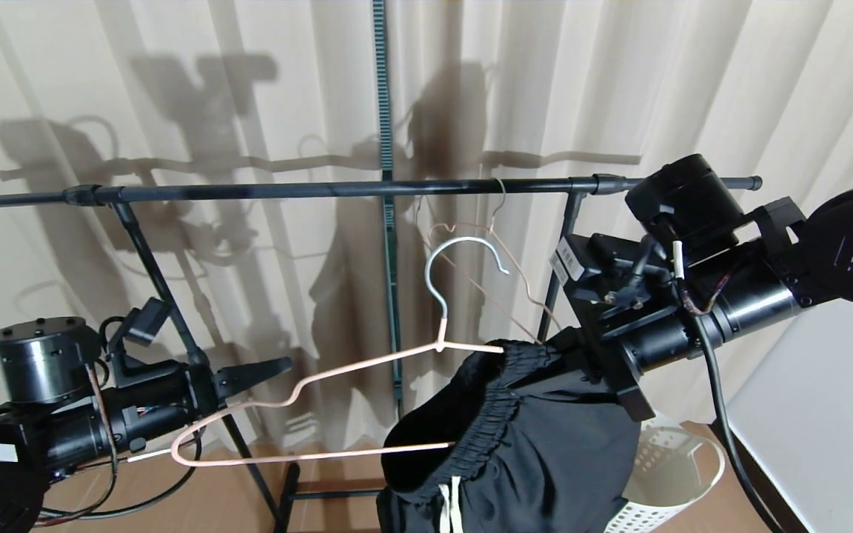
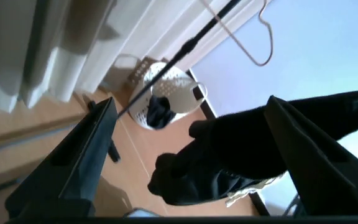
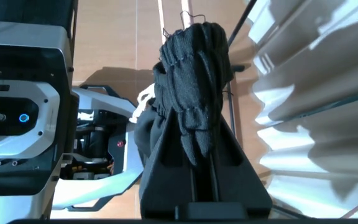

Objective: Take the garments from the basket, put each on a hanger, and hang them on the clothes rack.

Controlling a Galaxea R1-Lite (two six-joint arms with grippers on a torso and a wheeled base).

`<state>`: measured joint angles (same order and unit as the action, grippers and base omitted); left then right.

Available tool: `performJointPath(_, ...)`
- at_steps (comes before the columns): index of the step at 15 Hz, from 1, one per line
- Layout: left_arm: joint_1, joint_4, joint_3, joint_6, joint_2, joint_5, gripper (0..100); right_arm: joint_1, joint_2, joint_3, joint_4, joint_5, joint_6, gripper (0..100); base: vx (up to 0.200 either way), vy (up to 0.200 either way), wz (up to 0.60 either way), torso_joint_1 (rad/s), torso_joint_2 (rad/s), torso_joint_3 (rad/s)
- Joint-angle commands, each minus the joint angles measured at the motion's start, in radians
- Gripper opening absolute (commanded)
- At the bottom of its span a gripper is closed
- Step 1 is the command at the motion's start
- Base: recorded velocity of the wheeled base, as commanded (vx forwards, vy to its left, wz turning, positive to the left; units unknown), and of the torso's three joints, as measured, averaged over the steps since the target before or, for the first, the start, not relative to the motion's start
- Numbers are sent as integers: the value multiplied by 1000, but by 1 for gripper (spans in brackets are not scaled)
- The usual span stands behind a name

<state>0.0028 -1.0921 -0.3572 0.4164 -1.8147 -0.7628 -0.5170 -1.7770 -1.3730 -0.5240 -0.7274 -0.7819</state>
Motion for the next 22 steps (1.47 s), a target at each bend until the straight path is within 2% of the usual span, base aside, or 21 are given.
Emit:
performJointPath(1, -38, 51, -48, -14, -40, 3, 100, 3, 5, -11, 1, -7, 0, 0, 0, 0, 0, 0, 0, 0)
performJointPath(3, -118, 112, -62, -76, -41, 77, 100, 3, -2, -21, 1, -38, 0, 0, 0, 0, 0, 0, 0, 0)
performJointPath(5, -179, 133, -66, -80, -40, 114, 100, 3, -7, -26, 7, -52, 1, 0, 0, 0, 0, 0, 0, 0)
performJointPath(8, -234, 133, -42, -87, -38, 112, 100, 3, -4, -20, 30, -81, 6, 0, 0, 0, 0, 0, 0, 0)
performJointPath(14, -280, 130, -14, -87, -54, 108, 100, 3, -1, -24, 36, -132, 20, 0, 0, 0, 0, 0, 0, 0)
performJointPath(22, -372, 127, -37, -87, -107, 129, 100, -5, 8, -21, 38, -139, 23, 0, 0, 0, 0, 0, 0, 0)
